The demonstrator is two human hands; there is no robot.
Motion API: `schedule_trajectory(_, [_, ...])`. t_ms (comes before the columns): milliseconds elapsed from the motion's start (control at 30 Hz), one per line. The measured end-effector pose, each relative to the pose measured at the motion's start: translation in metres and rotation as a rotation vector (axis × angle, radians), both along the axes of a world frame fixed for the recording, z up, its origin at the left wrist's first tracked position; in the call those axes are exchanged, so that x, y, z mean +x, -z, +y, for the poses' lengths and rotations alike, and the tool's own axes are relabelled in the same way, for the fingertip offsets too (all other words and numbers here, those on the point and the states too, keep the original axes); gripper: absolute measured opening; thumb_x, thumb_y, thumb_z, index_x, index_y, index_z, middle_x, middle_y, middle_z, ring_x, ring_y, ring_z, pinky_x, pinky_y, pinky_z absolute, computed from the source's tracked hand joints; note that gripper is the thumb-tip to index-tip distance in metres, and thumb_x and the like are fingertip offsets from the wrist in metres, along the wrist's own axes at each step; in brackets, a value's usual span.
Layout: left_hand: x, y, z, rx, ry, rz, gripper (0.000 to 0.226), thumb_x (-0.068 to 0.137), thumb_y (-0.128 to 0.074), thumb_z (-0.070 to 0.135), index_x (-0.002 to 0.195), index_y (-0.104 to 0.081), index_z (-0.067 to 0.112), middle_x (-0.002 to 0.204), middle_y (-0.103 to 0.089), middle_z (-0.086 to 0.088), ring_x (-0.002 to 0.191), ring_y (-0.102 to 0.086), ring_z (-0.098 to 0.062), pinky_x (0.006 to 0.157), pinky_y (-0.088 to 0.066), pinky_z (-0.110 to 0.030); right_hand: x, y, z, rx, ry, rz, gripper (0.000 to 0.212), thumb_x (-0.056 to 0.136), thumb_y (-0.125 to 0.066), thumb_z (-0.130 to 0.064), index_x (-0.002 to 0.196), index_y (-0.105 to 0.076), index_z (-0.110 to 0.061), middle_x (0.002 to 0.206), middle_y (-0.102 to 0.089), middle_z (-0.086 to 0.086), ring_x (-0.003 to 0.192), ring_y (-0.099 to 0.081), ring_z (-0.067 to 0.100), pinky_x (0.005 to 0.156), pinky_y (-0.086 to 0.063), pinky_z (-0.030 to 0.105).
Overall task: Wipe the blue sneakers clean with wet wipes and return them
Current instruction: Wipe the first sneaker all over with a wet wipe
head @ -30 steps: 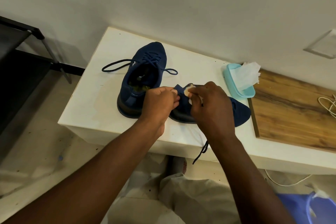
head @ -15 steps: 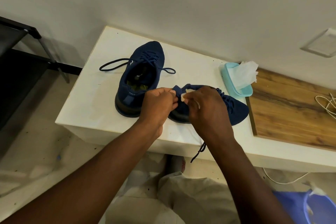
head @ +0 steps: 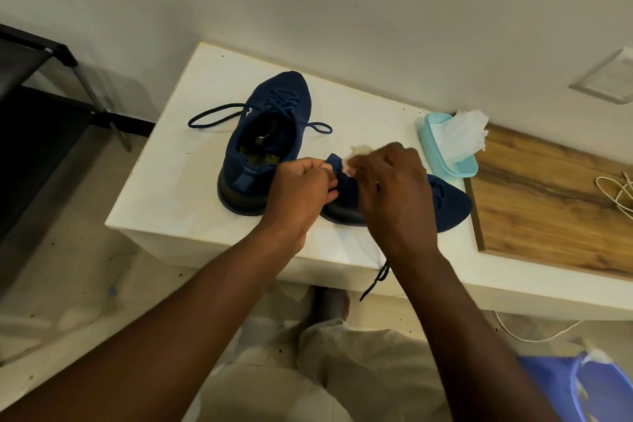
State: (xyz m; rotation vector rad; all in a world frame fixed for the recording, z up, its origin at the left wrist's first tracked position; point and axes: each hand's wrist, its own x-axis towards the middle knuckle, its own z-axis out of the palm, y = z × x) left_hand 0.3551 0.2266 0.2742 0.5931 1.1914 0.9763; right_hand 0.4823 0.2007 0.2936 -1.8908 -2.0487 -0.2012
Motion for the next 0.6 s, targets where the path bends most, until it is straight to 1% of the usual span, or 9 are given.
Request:
schedule_trajectory(100, [-0.001,0.0,-0.001,-0.006,0.018,0.017,0.025,0.094,-0.058,-0.001,0.077,-0.071,0.012,0.081,-0.076,-0.007,0.091,-0.074,-0.023,0.075,-0.063,-0.028,-0.01,0.01,-0.003,-0.049,-0.077,-0.136,0.015,0.086,-0.07,-0.017,0.099,-0.074,-0.022,0.093,-0.06,0.002,0.089,-0.047,0.021,0.071,-0.036,0.031])
schedule_trajectory(167, [-0.001,0.001,0.002,-0.014,0.01,0.025,0.023,0.096,-0.057,0.001,0.079,-0.07,0.01,0.081,-0.074,-0.008,0.087,-0.073,-0.021,0.076,-0.063,-0.031,-0.004,0.021,-0.016,-0.106,-0.054,-0.177,0.025,0.081,-0.072,-0.01,0.101,-0.076,-0.025,0.092,-0.059,-0.001,0.088,-0.046,0.02,0.07,-0.031,0.03])
schedule_trajectory(300, [0.0,0.0,0.003,0.003,0.004,0.038,0.029,0.098,-0.056,0.004,0.076,-0.067,0.018,0.079,-0.072,0.0,0.086,-0.071,-0.014,0.078,-0.061,-0.026,0.018,0.019,-0.024,-0.111,0.042,-0.192,0.026,0.08,-0.075,-0.01,0.101,-0.076,-0.025,0.094,-0.061,0.0,0.088,-0.049,0.02,0.073,-0.04,0.033])
schedule_trajectory(367, [0.001,0.002,0.004,0.02,0.02,0.067,0.03,0.098,-0.056,0.005,0.074,-0.067,0.019,0.079,-0.072,0.0,0.089,-0.071,-0.017,0.085,-0.06,-0.032,0.015,0.013,-0.015,-0.058,0.033,-0.138,0.022,0.081,-0.077,-0.013,0.102,-0.074,-0.021,0.097,-0.064,0.003,0.092,-0.052,0.022,0.076,-0.043,0.035])
schedule_trajectory(467, [-0.001,0.009,0.003,0.051,0.049,0.155,0.026,0.096,-0.058,0.009,0.072,-0.068,0.014,0.087,-0.073,-0.015,0.089,-0.069,-0.023,0.093,-0.058,-0.049,0.0,0.016,-0.011,-0.034,-0.073,-0.108,0.022,0.082,-0.075,-0.009,0.102,-0.075,-0.018,0.094,-0.064,0.004,0.089,-0.052,0.023,0.071,-0.042,0.033])
schedule_trajectory(500, [-0.001,0.01,0.002,0.086,0.063,0.196,0.021,0.095,-0.058,0.012,0.077,-0.068,0.014,0.092,-0.072,-0.017,0.091,-0.069,-0.024,0.094,-0.057,-0.053,-0.001,0.021,-0.013,-0.07,-0.095,-0.137,0.026,0.081,-0.074,-0.006,0.103,-0.075,-0.02,0.092,-0.063,0.002,0.087,-0.051,0.022,0.07,-0.04,0.032])
schedule_trajectory(533, [-0.001,0.01,0.002,0.142,0.085,0.236,0.015,0.095,-0.057,0.013,0.086,-0.069,0.018,0.097,-0.072,-0.012,0.097,-0.069,-0.024,0.093,-0.057,-0.052,0.0,0.028,-0.017,-0.128,-0.101,-0.162,0.029,0.081,-0.072,-0.003,0.103,-0.076,-0.022,0.091,-0.063,0.001,0.085,-0.051,0.022,0.069,-0.04,0.031])
schedule_trajectory(567, [-0.002,0.009,0.001,0.228,0.12,0.281,0.019,0.095,-0.055,0.011,0.1,-0.067,0.025,0.107,-0.071,-0.004,0.105,-0.067,-0.021,0.094,-0.058,-0.043,0.005,0.032,-0.021,-0.194,-0.092,-0.179,0.031,0.081,-0.07,-0.001,0.102,-0.076,-0.024,0.091,-0.064,0.0,0.084,-0.052,0.021,0.07,-0.042,0.032])
schedule_trajectory(600, [-0.004,0.007,0.001,0.353,0.169,0.347,0.034,0.094,-0.054,0.006,0.118,-0.061,0.029,0.122,-0.066,0.003,0.115,-0.062,-0.016,0.095,-0.055,-0.03,0.012,0.034,-0.025,-0.251,-0.075,-0.185,0.031,0.081,-0.068,-0.001,0.1,-0.077,-0.024,0.09,-0.065,0.0,0.083,-0.054,0.021,0.071,-0.047,0.033])
